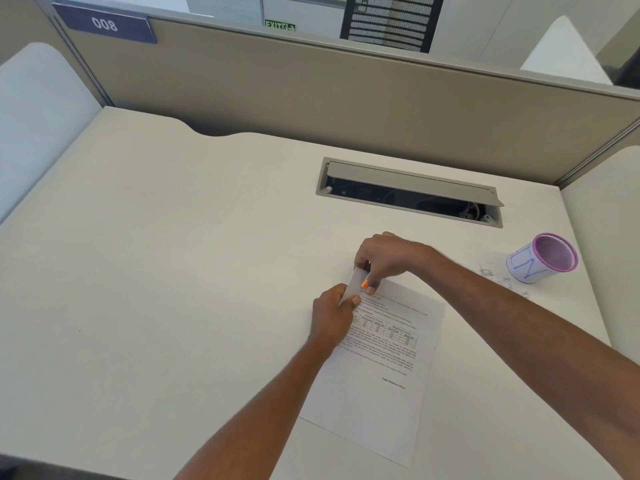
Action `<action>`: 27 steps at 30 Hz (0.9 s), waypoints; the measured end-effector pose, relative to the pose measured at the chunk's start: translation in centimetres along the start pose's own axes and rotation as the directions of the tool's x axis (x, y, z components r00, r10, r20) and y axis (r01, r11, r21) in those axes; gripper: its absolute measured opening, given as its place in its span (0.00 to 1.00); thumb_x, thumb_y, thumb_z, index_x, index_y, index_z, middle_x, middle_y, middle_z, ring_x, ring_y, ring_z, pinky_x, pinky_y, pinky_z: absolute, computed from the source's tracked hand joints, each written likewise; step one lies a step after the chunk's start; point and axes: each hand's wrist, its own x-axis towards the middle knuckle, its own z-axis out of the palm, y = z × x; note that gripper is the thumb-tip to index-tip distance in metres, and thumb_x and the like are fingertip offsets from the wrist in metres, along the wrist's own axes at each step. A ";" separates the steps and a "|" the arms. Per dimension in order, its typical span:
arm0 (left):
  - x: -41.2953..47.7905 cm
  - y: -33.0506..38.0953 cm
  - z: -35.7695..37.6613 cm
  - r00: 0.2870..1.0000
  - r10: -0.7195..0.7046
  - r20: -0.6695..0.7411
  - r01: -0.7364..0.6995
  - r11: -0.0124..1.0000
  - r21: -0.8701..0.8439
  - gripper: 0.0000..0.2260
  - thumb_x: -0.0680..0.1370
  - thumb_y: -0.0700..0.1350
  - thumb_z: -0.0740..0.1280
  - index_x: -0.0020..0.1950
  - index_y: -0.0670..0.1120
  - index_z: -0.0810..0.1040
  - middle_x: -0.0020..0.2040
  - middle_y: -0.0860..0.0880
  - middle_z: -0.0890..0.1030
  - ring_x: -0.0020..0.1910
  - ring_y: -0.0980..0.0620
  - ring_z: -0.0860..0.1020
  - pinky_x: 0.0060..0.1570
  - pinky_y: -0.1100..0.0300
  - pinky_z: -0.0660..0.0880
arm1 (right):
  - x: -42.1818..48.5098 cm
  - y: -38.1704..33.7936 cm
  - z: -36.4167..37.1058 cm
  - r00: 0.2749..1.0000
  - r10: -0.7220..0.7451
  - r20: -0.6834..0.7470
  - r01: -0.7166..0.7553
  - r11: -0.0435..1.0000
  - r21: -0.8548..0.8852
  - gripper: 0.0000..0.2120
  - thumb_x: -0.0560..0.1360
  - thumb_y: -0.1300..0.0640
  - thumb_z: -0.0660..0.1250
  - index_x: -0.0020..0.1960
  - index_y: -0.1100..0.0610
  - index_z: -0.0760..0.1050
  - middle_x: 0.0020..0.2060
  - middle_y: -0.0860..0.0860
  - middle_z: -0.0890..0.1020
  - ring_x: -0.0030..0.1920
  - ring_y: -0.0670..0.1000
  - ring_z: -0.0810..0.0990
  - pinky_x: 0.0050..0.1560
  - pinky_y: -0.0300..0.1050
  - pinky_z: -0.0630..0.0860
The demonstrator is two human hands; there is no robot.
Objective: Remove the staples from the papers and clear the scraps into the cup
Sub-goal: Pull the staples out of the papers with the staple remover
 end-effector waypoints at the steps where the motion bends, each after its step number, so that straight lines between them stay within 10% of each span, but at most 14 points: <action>1: 0.0 0.1 0.0 1.000 -0.002 0.002 0.002 1.000 -0.003 0.10 0.85 0.48 0.69 0.50 0.42 0.81 0.47 0.40 0.86 0.39 0.48 0.77 0.41 0.52 0.72 | 0.0 0.2 0.0 1.000 0.009 0.009 -0.009 1.000 0.011 0.19 0.67 0.44 0.85 0.54 0.50 0.87 0.49 0.46 0.88 0.54 0.52 0.81 0.49 0.43 0.67; 13: -0.4 0.4 -0.2 1.000 0.003 0.004 -0.003 1.000 0.000 0.08 0.85 0.48 0.68 0.51 0.45 0.82 0.49 0.46 0.88 0.49 0.42 0.86 0.50 0.45 0.83 | -1.0 5.3 0.6 0.911 0.221 -0.349 -0.014 0.862 0.507 0.19 0.70 0.58 0.85 0.58 0.48 0.86 0.53 0.45 0.87 0.55 0.50 0.85 0.58 0.50 0.81; 27: -0.5 0.4 -0.2 1.000 -0.009 -0.004 0.009 1.000 -0.008 0.08 0.84 0.47 0.69 0.49 0.44 0.80 0.48 0.46 0.88 0.46 0.44 0.85 0.47 0.51 0.81 | 0.8 5.1 4.8 0.798 0.385 -0.463 -0.301 0.921 0.247 0.22 0.73 0.48 0.81 0.65 0.47 0.83 0.59 0.50 0.84 0.60 0.55 0.82 0.56 0.51 0.80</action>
